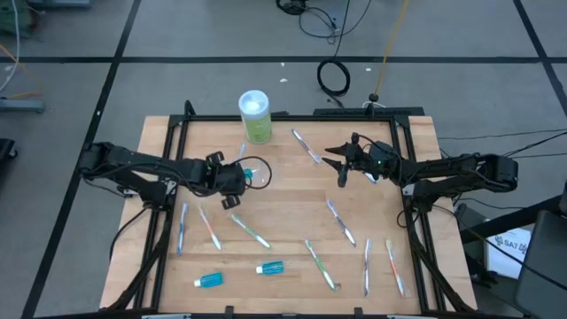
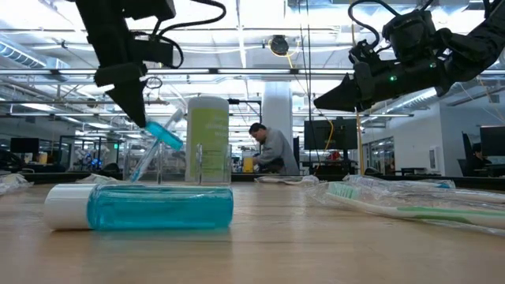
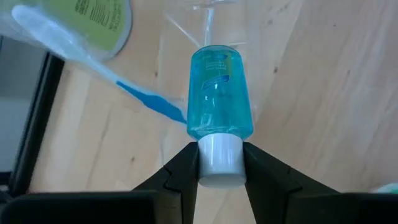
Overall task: Pick & Place toothbrushing station
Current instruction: Put the top mouthwash into the transparent organizer
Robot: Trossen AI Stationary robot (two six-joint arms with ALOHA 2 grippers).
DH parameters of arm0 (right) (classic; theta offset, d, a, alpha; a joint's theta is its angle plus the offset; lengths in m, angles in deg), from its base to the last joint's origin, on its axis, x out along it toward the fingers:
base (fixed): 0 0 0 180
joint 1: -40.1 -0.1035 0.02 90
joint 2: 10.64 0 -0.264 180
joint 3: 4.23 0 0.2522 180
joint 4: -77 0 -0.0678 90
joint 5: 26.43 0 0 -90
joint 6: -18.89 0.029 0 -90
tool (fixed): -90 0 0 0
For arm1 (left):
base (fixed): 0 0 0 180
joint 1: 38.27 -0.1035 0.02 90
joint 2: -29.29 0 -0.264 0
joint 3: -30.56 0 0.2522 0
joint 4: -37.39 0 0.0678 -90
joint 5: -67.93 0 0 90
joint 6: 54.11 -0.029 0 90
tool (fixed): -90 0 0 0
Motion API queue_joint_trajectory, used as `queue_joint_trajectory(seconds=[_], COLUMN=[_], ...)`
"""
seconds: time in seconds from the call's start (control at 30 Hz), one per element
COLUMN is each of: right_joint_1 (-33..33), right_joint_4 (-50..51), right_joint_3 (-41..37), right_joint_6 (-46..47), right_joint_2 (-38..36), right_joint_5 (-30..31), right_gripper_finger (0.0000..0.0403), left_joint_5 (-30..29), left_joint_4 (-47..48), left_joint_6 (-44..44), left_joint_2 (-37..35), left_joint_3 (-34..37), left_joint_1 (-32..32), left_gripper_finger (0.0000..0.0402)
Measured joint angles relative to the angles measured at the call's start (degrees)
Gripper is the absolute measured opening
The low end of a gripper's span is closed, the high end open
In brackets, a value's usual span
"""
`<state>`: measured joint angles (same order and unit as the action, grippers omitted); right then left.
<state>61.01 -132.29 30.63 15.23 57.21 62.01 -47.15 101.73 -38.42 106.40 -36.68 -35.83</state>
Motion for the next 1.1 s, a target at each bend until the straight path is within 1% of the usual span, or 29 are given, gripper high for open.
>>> queue_joint_trajectory(seconds=[0.2, 0.23, 0.4, 0.5, 0.6, 0.7, 0.87, 1.1], right_joint_1=[0.0, 0.0, 0.0, 0.0, 0.0, 0.1, 0.1, 0.1], right_joint_4=[0.0, 0.0, 0.0, 0.0, 0.0, -0.1, -0.3, -0.3], right_joint_3=[0.0, 0.0, 0.0, 0.0, 0.0, 0.0, 0.0, 0.0], right_joint_6=[0.0, 0.0, 0.0, -0.3, -0.5, -1.2, -1.8, -1.9], right_joint_2=[0.0, 0.0, 0.0, 0.0, 0.0, 0.0, 0.0, 0.0], right_joint_5=[0.0, 0.0, 0.0, 0.0, 0.0, 0.0, 0.0, 0.0], right_gripper_finger=[0.0146, 0.0146, 0.0146, 0.0146, 0.0146, 0.0146, 0.0146, 0.0146], left_joint_5=[0.3, 1.0, 9.1, 11.5, 11.5, 11.1, 9.7, 10.5], left_joint_4=[7.5, 9.0, 15.0, 19.3, 25.4, 29.1, 32.0, 35.4], left_joint_6=[-4.0, -4.8, -7.8, -9.5, -11.0, -12.2, -15.2, -17.8], left_joint_2=[0.2, 0.2, 0.8, 2.6, 6.2, 10.3, 16.2, 22.7], left_joint_3=[-6.3, -7.7, -14.9, -19.3, -23.8, -27.4, -31.4, -36.4], left_joint_1=[-2.3, -2.7, -5.8, -7.5, -9.1, -10.4, -11.1, -10.8], left_gripper_finger=[0.0113, 0.0113, 0.0113, 0.0113, 0.0113, 0.0113, 0.0113, 0.0113])
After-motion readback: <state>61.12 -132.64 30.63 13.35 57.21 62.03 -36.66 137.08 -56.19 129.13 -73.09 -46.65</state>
